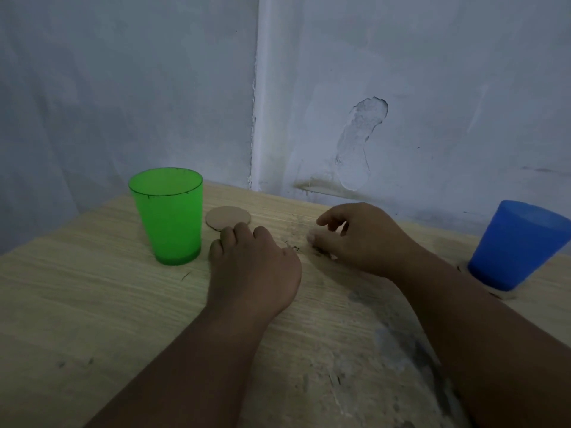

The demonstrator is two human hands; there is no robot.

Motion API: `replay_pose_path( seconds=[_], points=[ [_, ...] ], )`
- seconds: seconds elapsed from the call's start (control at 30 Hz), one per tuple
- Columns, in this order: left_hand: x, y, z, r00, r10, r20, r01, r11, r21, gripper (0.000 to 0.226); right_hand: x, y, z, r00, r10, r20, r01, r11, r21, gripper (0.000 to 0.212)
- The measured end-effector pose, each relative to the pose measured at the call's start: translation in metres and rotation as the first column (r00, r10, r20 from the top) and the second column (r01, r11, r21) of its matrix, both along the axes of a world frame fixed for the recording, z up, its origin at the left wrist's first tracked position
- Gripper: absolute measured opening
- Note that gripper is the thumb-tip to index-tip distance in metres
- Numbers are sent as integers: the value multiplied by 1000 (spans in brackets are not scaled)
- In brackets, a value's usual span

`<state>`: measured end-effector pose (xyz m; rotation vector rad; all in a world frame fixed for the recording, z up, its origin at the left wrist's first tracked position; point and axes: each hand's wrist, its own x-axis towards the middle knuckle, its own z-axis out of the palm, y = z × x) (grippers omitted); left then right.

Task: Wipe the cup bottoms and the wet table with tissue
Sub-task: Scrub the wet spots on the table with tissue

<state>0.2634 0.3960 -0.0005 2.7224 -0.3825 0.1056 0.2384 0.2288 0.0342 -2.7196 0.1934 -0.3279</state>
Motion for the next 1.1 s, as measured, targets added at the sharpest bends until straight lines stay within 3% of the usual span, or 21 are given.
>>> replay_pose_path(
  seconds=[0.13, 0.27, 0.43, 0.6, 0.8, 0.97, 1.1],
  points=[
    [0, -1, 1, 1000, -8, -9, 8, 1000, -3, 44, -2, 3, 1, 997, 74, -1, -73, 977, -201, 25],
    [0, -1, 0, 1000, -10, -10, 10, 1000, 2, 44, 2, 4, -3, 997, 80, -22, -83, 972, -219, 17],
    [1, -1, -1, 1000, -15, -11, 15, 1000, 6, 45, 8, 0, -9, 998, 1, 59, 12, 974, -228, 18],
    [1, 0, -1, 1000, -15, -12, 15, 1000, 0, 45, 20, 6, -7, 993, -37, -108, 2, 951, -310, 23],
    [2, -1, -2, 1000, -16, 3, 16, 1000, 9, 48, 15, 25, -9, 989, -41, -141, -17, 922, -387, 21],
    [1, 1, -2, 1000, -15, 2, 15, 1000, 18, 48, 7, 33, -1, 979, 81, -185, -135, 944, -300, 25],
    [1, 0, 0, 1000, -13, -11, 13, 1000, -8, 47, 3, 10, 9, 990, -12, -141, -28, 960, -277, 23]
  ],
)
